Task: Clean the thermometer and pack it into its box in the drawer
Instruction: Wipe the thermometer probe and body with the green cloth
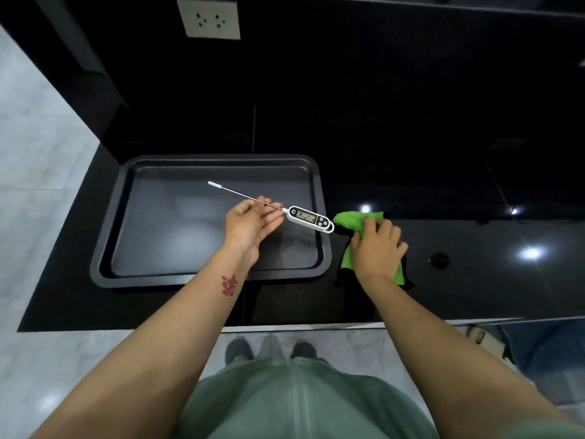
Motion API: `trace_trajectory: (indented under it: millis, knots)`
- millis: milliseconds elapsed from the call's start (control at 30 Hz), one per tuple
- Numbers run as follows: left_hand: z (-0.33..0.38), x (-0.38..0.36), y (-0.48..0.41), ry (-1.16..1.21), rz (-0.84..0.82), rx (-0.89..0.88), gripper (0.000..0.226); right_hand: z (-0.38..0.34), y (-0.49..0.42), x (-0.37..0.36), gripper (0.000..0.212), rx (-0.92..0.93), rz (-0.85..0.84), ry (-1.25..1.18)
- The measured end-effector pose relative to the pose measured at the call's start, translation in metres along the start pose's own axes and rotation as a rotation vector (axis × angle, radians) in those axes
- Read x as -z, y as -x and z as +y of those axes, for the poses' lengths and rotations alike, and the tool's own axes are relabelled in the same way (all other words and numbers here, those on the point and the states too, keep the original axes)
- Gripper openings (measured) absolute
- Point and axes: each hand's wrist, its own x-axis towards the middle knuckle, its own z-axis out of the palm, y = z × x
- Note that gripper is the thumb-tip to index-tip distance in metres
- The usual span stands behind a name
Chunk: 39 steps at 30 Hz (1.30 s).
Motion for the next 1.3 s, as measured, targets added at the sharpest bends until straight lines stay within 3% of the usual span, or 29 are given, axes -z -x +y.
trace_trajectory:
  millis: [100,233,333,567,800,1033,1167,1300]
  knots:
    - [0.005,0.003,-0.003,0.01,0.009,-0.007,0.021,0.001,-0.001,-0.002,0.032,-0.033,0.008,-0.044]
    - [0.016,0.011,-0.007,0.04,0.036,-0.015,0.021,-0.011,-0.014,0.014,0.028,-0.006,0.065,-0.44]
    - [0.025,0.015,-0.011,0.07,0.049,-0.03,0.019,-0.039,-0.025,0.033,0.029,0.097,-0.001,-0.697]
    - [0.042,0.017,-0.014,0.071,0.051,-0.071,0.022,-0.092,-0.013,0.053,0.034,0.323,-0.225,-0.947]
    - [0.043,0.02,-0.007,0.038,0.061,-0.064,0.022,-0.101,0.001,0.054,0.034,0.36,-0.352,-0.746]
    - [0.051,0.026,-0.007,0.028,-0.038,-0.05,0.011,-0.1,0.006,0.053,0.039,0.397,-0.305,-0.661]
    - [0.063,0.031,-0.014,0.074,-0.017,-0.085,0.017,-0.099,0.006,0.055,0.043,0.392,-0.344,-0.668]
    - [0.061,0.026,-0.013,0.073,-0.003,-0.091,0.02,-0.103,0.001,0.061,0.049,0.454,-0.334,-0.489]
